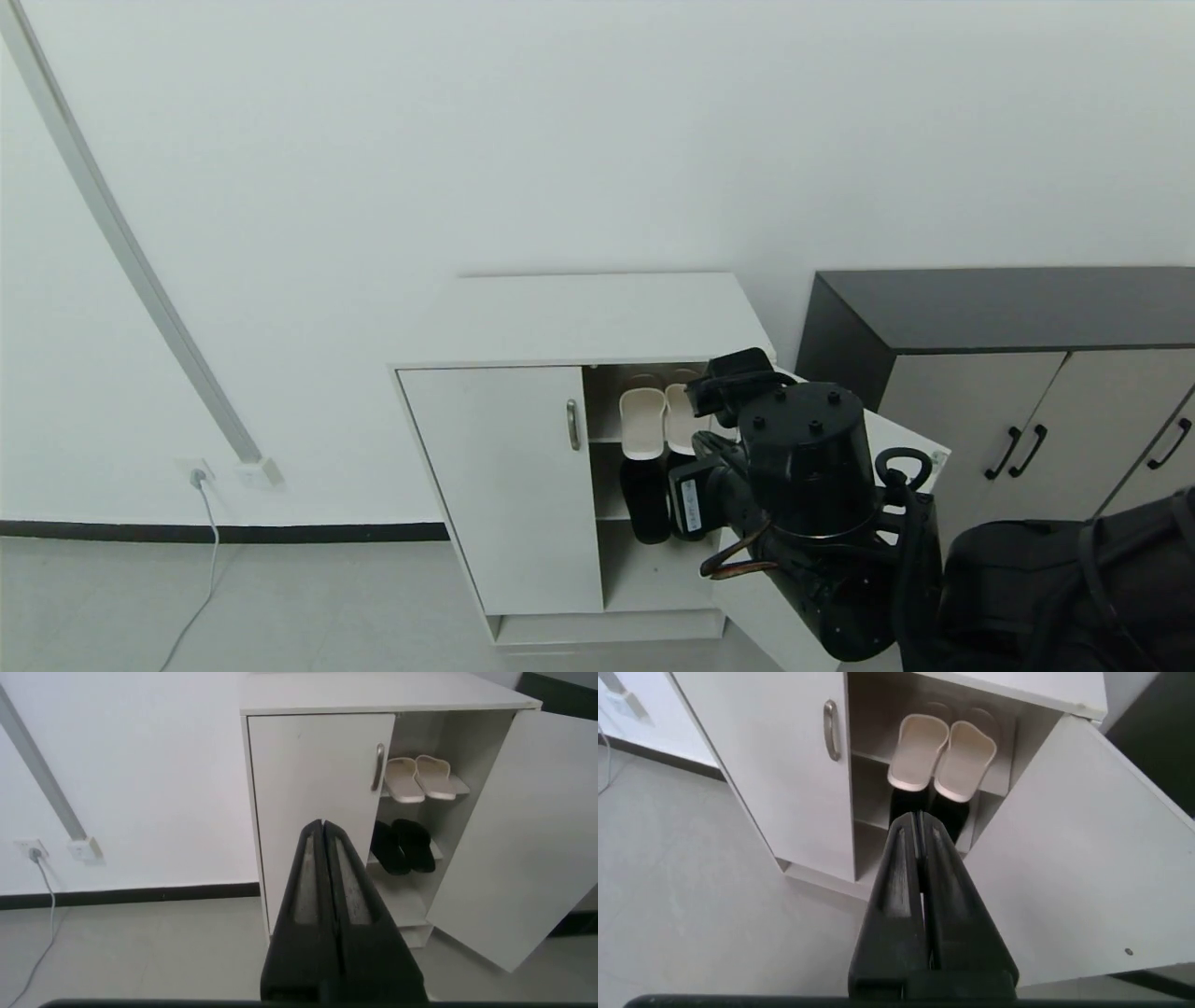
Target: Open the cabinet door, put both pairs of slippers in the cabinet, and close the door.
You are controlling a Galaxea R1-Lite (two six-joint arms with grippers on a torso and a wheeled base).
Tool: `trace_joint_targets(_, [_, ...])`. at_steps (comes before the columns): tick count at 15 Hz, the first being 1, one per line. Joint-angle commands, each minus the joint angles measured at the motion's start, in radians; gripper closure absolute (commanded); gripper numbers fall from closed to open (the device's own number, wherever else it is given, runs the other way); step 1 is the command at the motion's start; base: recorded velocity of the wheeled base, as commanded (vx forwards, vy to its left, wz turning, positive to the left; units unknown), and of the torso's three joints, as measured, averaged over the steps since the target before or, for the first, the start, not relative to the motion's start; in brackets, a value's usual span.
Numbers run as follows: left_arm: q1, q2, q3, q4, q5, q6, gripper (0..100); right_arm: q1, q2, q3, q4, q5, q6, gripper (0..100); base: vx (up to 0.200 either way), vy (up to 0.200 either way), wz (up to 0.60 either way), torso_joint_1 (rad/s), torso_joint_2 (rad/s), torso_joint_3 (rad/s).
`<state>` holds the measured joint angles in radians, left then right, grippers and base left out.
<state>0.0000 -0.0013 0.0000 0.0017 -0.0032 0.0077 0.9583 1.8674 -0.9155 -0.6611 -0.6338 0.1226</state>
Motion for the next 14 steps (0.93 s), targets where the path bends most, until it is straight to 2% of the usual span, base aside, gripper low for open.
trace_joint_targets(1, [0.0, 0.001, 0.0, 0.0, 0.0, 0.0, 100, 0.0, -0.002, 0.007, -0.002, 0.006, 0.0, 100, 0.0, 0.0, 0.0, 0.0, 0.0, 0.0])
trace_joint_targets(8, [0.0, 0.001, 0.0, 0.0, 0.0, 0.0, 100, 0.0, -0.002, 0.014, -0.017, 0.008, -0.001, 100, 0.0, 0.0, -0.6, 0.002, 0.0, 0.003])
trace_joint_targets(14, [0.002, 0.001, 0.0, 0.0, 0.0, 0.002, 100, -0.039, -0.011, 0.021, -0.052, 0.009, -0.015, 100, 0.0, 0.0, 0.0, 0.0, 0.0, 0.0])
